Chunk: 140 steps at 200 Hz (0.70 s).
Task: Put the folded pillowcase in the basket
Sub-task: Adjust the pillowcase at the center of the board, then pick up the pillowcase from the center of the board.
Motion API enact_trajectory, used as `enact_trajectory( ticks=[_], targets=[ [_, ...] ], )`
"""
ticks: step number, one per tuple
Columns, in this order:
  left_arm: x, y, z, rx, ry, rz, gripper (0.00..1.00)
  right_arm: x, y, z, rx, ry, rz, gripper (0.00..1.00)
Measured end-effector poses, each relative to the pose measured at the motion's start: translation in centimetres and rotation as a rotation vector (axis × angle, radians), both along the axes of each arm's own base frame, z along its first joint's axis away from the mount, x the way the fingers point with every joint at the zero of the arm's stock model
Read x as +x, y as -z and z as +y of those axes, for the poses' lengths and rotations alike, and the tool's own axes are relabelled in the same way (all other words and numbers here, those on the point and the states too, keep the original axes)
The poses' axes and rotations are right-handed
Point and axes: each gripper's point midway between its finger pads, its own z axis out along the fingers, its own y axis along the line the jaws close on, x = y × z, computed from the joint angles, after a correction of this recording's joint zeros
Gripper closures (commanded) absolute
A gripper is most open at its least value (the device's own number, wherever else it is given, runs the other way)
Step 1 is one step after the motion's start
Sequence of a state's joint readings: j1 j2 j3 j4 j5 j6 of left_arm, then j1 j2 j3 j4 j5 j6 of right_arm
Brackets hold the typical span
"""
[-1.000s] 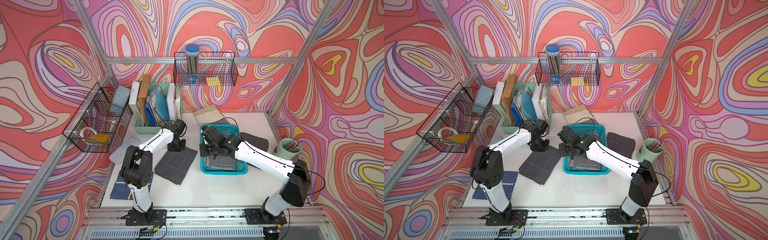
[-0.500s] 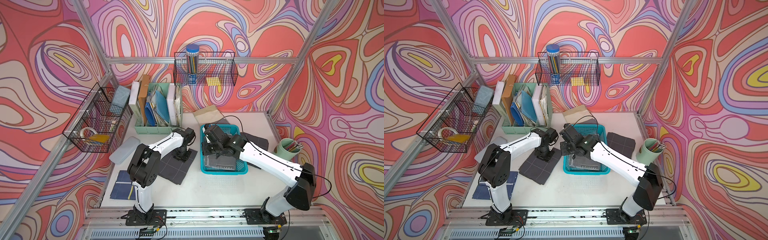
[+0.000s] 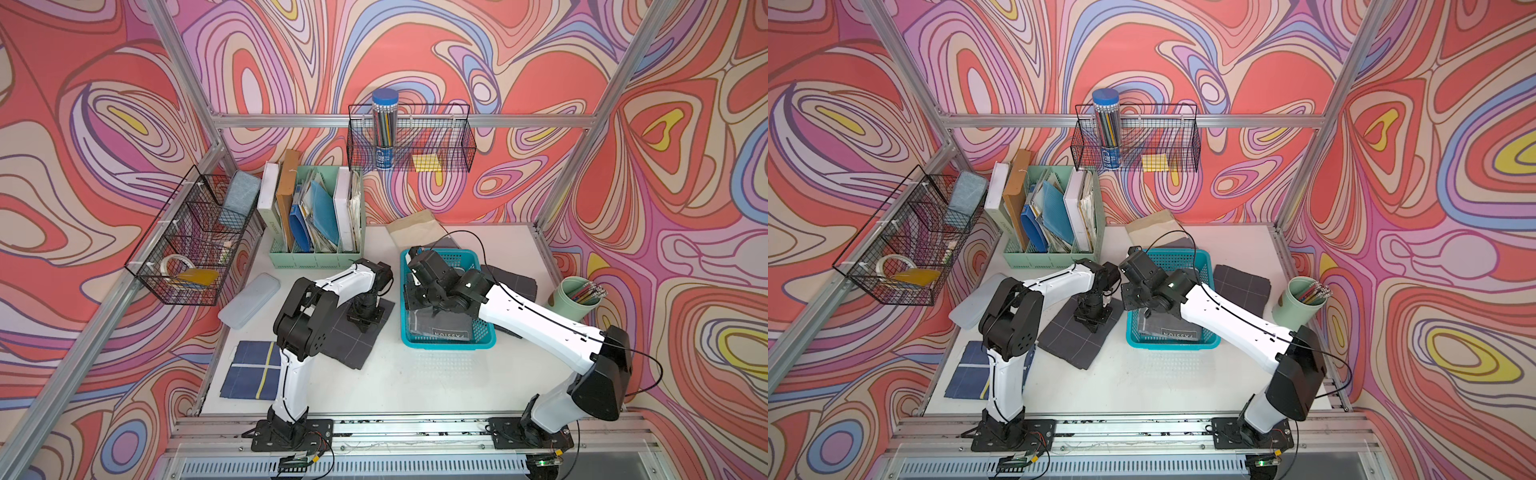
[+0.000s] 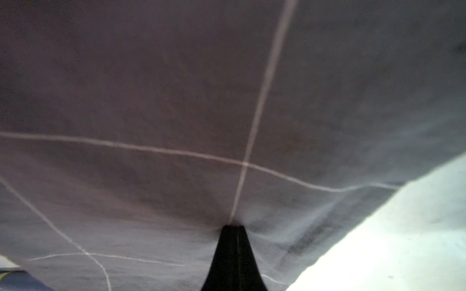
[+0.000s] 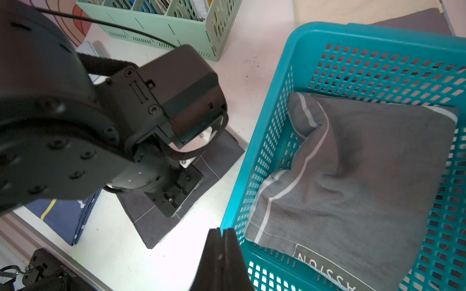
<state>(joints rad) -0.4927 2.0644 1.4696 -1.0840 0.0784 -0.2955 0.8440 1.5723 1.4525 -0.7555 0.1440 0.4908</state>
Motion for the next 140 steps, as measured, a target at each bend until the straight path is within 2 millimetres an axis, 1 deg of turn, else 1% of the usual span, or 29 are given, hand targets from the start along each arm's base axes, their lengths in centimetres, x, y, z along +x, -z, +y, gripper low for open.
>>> enact_trajectory(
  ticks=[32, 55, 68, 83, 104, 140],
  targets=[
    [0.5, 0.0, 2.3, -0.070, -0.200, 0.045, 1.00, 0.0, -0.1, -0.1, 0.000, 0.001, -0.003, 1.00],
    [1.1, -0.1, 3.0, -0.101, -0.308, 0.059, 1.00, -0.3, -0.1, -0.4, 0.002, 0.001, -0.004, 1.00],
    [1.3, -0.1, 2.9, -0.106, -0.342, 0.067, 1.00, -0.4, -0.2, -0.5, 0.003, 0.002, -0.005, 1.00],
    [2.0, -0.1, 2.6, -0.103, -0.379, 0.077, 1.00, -0.4, -0.3, -0.6, 0.004, 0.002, -0.006, 1.00],
    [3.9, -0.2, 1.8, -0.120, -0.431, 0.057, 1.00, -0.5, -0.1, -0.7, 0.001, 0.002, -0.003, 1.00],
    [6.2, -0.4, 0.8, -0.159, -0.517, -0.011, 1.00, -0.6, 0.0, -0.7, 0.001, 0.001, -0.001, 1.00]
  ],
)
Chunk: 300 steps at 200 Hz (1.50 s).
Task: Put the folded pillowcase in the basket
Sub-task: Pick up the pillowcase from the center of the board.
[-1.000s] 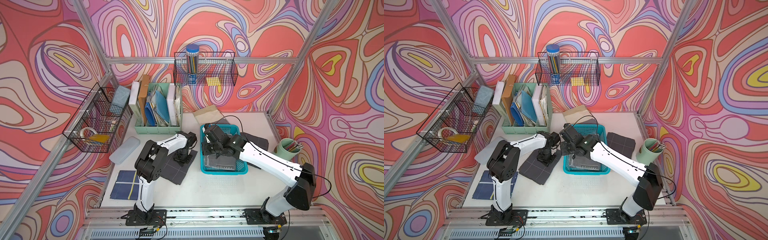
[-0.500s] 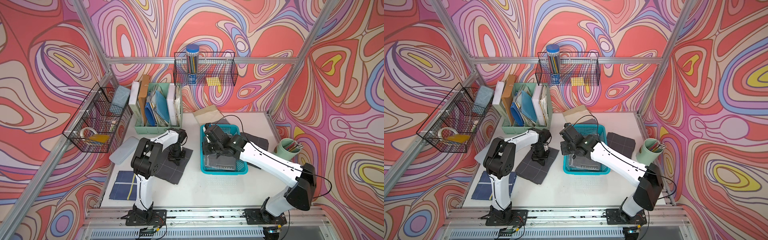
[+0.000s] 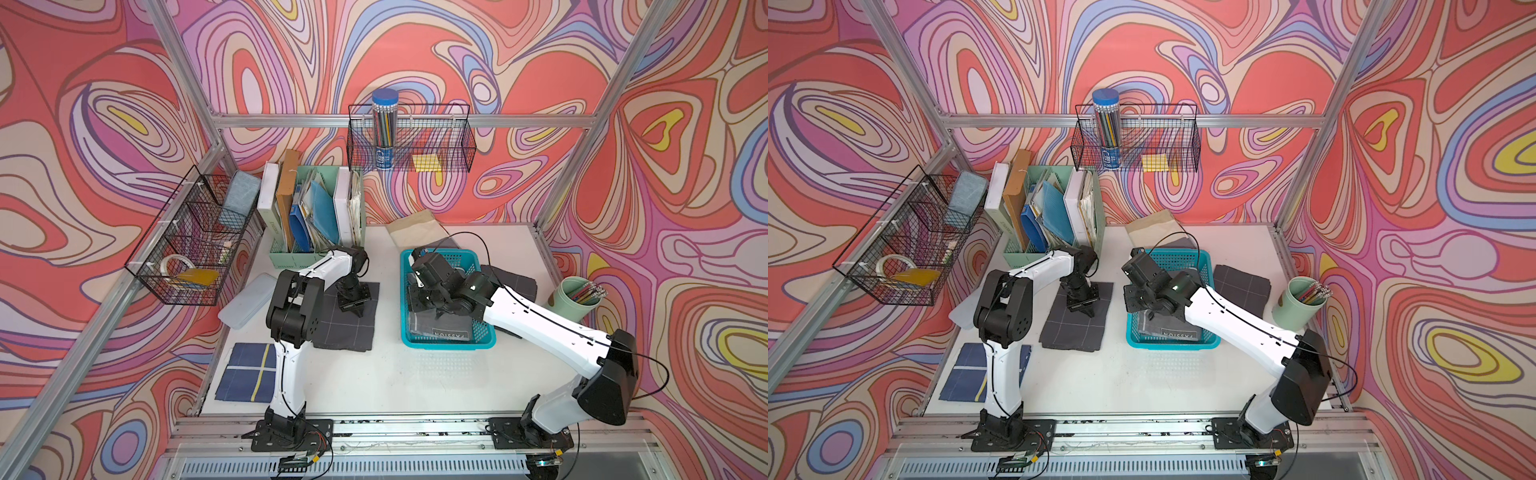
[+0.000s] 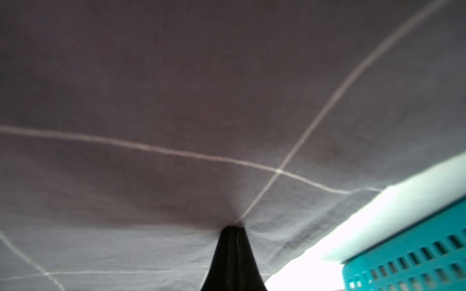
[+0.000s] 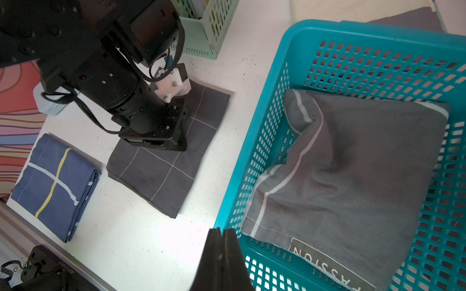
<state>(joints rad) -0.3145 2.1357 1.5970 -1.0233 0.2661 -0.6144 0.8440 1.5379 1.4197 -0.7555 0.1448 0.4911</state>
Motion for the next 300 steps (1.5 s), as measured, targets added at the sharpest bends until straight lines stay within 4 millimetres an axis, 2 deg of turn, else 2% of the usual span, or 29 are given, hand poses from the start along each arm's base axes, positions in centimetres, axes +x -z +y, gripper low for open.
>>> enact_trajectory(
  ticks=[28, 39, 54, 77, 90, 103, 117, 130, 138, 142, 148, 165, 187, 222, 274, 300],
  targets=[
    [1.9, -0.9, -0.1, -0.002, -0.038, -0.105, 1.00, -0.3, 0.3, 0.6, 0.016, -0.019, 0.024, 1.00],
    [2.2, -2.0, 0.1, -0.001, -0.045, -0.151, 0.89, -0.3, 0.9, 1.2, 0.023, -0.031, 0.048, 1.00],
    [1.9, -4.7, 0.6, 0.001, -0.046, -0.219, 0.73, 0.2, 2.3, 2.8, 0.027, -0.049, 0.091, 0.96],
    [1.2, -10.3, 1.8, -0.006, -0.047, -0.367, 0.49, 1.7, 5.0, 6.0, 0.013, -0.071, 0.151, 0.87],
    [0.7, -12.5, 3.0, -0.002, -0.055, -0.431, 0.46, 2.9, 6.2, 8.1, 0.005, -0.080, 0.172, 0.79],
    [0.2, -13.3, 5.0, 0.008, -0.085, -0.451, 0.45, 4.1, 7.3, 10.0, -0.004, -0.083, 0.182, 0.77],
    [-0.2, -12.3, 7.8, 0.028, -0.132, -0.424, 0.45, 5.0, 8.4, 11.8, -0.005, -0.087, 0.193, 0.75],
    [-0.5, -10.2, 10.2, 0.055, -0.168, -0.364, 0.45, 5.4, 9.5, 12.8, -0.011, -0.087, 0.209, 0.76],
    [-0.8, -8.9, 11.1, 0.068, -0.175, -0.323, 0.45, 5.5, 10.4, 13.2, -0.018, -0.084, 0.222, 0.81],
    [-0.9, -8.2, 11.4, 0.072, -0.173, -0.303, 0.45, 5.5, 10.8, 13.3, -0.021, -0.082, 0.229, 0.87],
    [-1.1, -7.4, 11.5, 0.077, -0.165, -0.276, 0.45, 5.6, 11.5, 13.4, -0.027, -0.074, 0.242, 1.00],
    [-1.3, -5.9, 11.5, 0.083, -0.137, -0.231, 0.44, 5.6, 13.7, 13.4, -0.049, -0.052, 0.282, 1.00],
    [-1.3, -5.3, 11.5, 0.095, -0.109, -0.216, 0.43, 5.6, 16.2, 13.6, -0.075, -0.040, 0.323, 1.00],
    [-1.0, -4.2, 12.4, 0.129, -0.082, -0.195, 0.41, 5.4, 18.8, 13.4, -0.112, -0.029, 0.363, 1.00],
    [-0.7, -1.0, 12.4, 0.134, -0.048, -0.120, 0.42, 5.3, 19.2, 13.5, -0.103, -0.021, 0.378, 1.00],
    [-0.4, -0.3, 12.8, 0.152, -0.028, -0.110, 0.43, 5.3, 19.1, 13.6, -0.096, -0.023, 0.383, 1.00]
  ],
)
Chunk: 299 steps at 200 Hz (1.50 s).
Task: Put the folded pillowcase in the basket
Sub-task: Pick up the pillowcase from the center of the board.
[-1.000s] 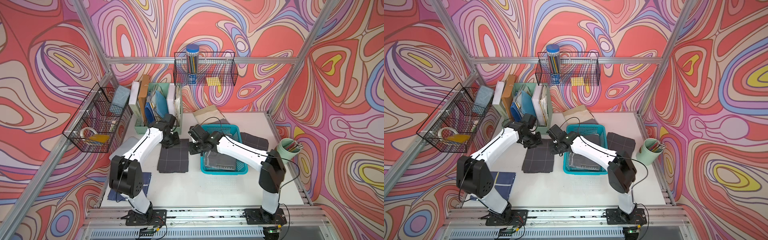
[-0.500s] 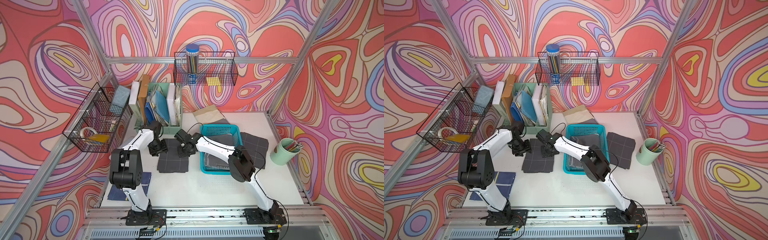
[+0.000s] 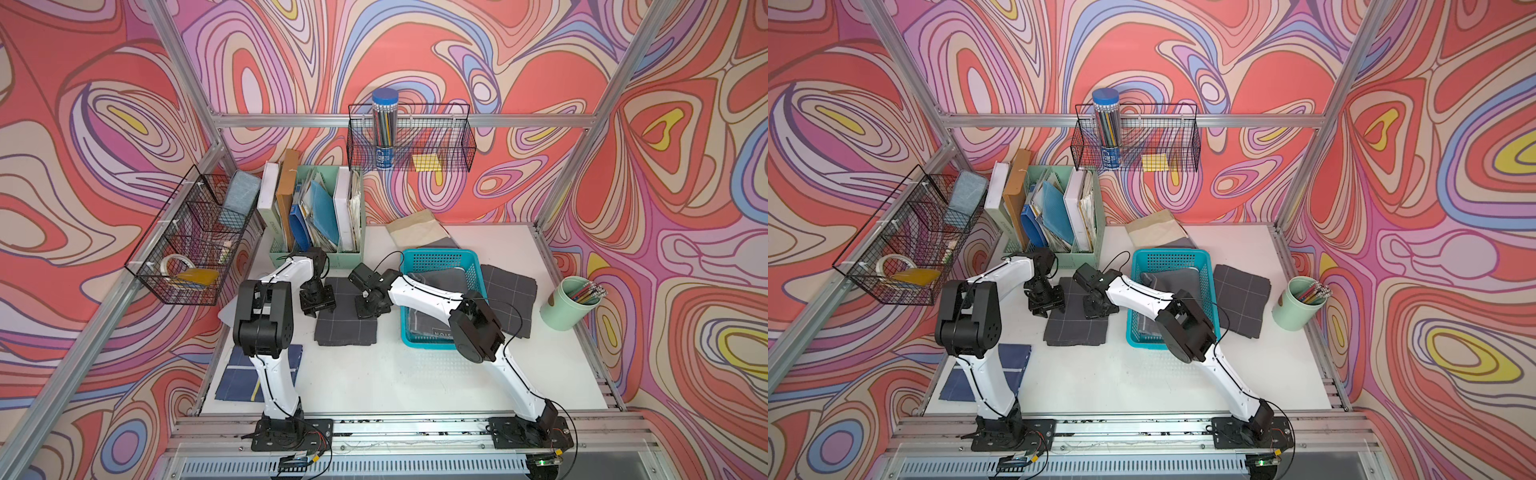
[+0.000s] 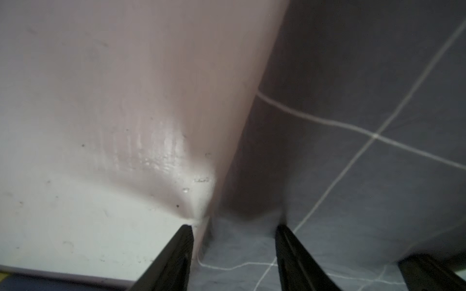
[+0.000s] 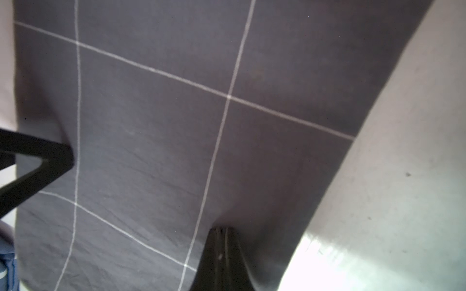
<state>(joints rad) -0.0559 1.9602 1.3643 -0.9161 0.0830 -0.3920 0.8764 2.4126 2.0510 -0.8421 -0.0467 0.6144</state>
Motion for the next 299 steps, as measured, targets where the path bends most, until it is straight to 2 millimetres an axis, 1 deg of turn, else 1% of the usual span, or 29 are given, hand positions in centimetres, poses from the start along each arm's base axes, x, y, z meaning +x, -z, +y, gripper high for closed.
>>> enact_trajectory(
  ticks=[32, 57, 71, 108, 138, 153, 159, 173, 183, 195, 214, 231, 246, 271, 299],
  targets=[
    [0.5, 0.2, 0.1, -0.020, 0.007, -0.005, 0.51, 0.0, 0.0, 0.1, 0.006, 0.000, 0.002, 1.00],
    [0.7, 0.6, -0.6, -0.074, 0.009, -0.001, 0.67, 0.0, 0.1, 0.1, 0.011, -0.001, 0.004, 1.00],
    [0.7, 0.6, -1.0, -0.099, 0.009, -0.002, 0.73, 0.0, 0.1, 0.1, 0.015, 0.001, 0.007, 1.00],
    [0.9, 0.4, -1.8, -0.152, 0.009, -0.011, 1.00, 0.1, 0.1, 0.2, 0.026, 0.004, 0.013, 1.00],
    [0.9, -0.2, -1.8, -0.155, 0.008, -0.027, 1.00, 0.3, 0.1, 0.2, 0.036, 0.008, 0.013, 1.00],
    [0.8, -1.0, -1.5, -0.137, 0.003, -0.040, 1.00, 0.6, 0.0, 0.1, 0.044, 0.010, 0.011, 1.00],
    [0.8, -1.5, -1.3, -0.129, 0.003, -0.050, 1.00, 0.7, -0.1, 0.0, 0.046, 0.012, 0.009, 0.93],
    [0.7, -3.0, -1.1, -0.124, -0.005, -0.081, 1.00, 1.1, -0.6, -0.5, 0.050, 0.018, 0.003, 0.79],
    [0.8, -4.3, -0.9, -0.140, -0.022, -0.108, 1.00, 1.6, -1.5, -1.0, 0.062, 0.029, -0.005, 0.72],
    [0.9, -5.8, -0.5, -0.163, -0.050, -0.135, 1.00, 2.3, -3.0, -1.4, 0.088, 0.029, -0.022, 0.67],
    [1.9, -7.7, -0.2, -0.197, -0.078, -0.177, 1.00, 3.1, -5.8, -1.5, 0.156, 0.039, -0.053, 0.64],
    [2.7, -8.9, -0.7, -0.237, -0.081, -0.206, 1.00, 2.8, -7.0, -1.4, 0.204, 0.035, -0.062, 0.63],
    [3.0, -9.5, -1.3, -0.268, -0.086, -0.216, 1.00, 2.1, -7.0, -1.3, 0.223, 0.027, -0.049, 0.62],
    [3.0, -10.0, -1.9, -0.307, -0.094, -0.211, 1.00, 1.2, -5.9, -1.1, 0.226, 0.018, -0.019, 0.61],
    [2.9, -11.1, -2.4, -0.336, -0.104, -0.215, 1.00, 1.2, -5.8, -1.1, 0.240, 0.016, -0.016, 0.61]
  ],
)
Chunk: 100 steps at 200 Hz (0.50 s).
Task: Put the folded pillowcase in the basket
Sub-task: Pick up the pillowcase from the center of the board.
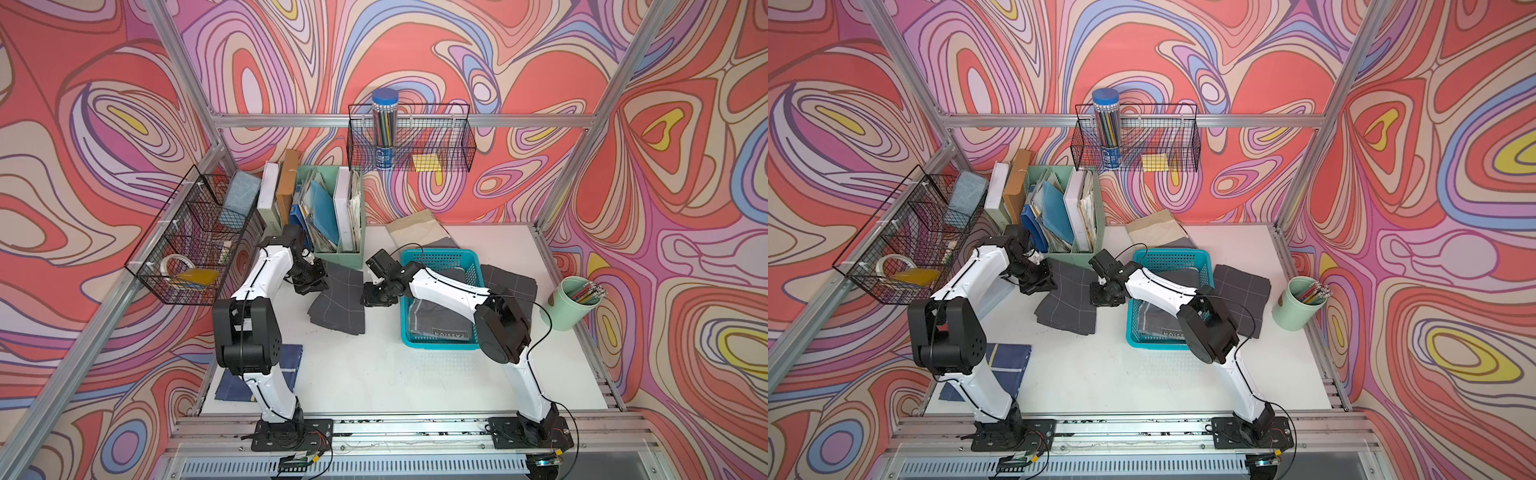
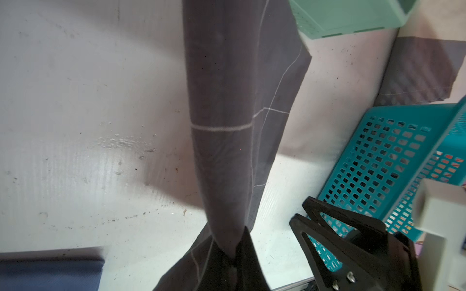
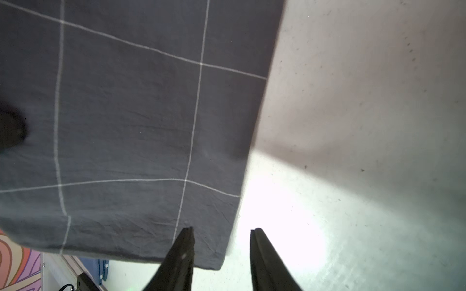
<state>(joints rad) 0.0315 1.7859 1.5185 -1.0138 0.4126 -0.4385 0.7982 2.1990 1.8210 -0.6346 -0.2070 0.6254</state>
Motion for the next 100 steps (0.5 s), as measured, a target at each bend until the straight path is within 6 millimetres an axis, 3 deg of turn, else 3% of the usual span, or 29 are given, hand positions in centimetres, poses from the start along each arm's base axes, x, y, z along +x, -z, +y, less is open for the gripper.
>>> enact_trajectory(
  ticks=[47, 73, 100],
  targets=[
    [0.7, -5.0, -1.2, -0.071, -0.011, -0.091, 1.00, 0.2, -2.9, -1.1, 0.110, 0.004, -0.013, 0.50],
    [1.4, -8.3, -2.1, -0.096, 0.005, -0.155, 1.00, 0.8, -5.1, -2.1, 0.244, -0.001, -0.017, 0.48],
    [1.3, -11.2, -2.8, -0.098, 0.032, -0.194, 1.00, 1.6, -6.1, -2.8, 0.406, -0.015, 0.010, 0.46]
  ],
)
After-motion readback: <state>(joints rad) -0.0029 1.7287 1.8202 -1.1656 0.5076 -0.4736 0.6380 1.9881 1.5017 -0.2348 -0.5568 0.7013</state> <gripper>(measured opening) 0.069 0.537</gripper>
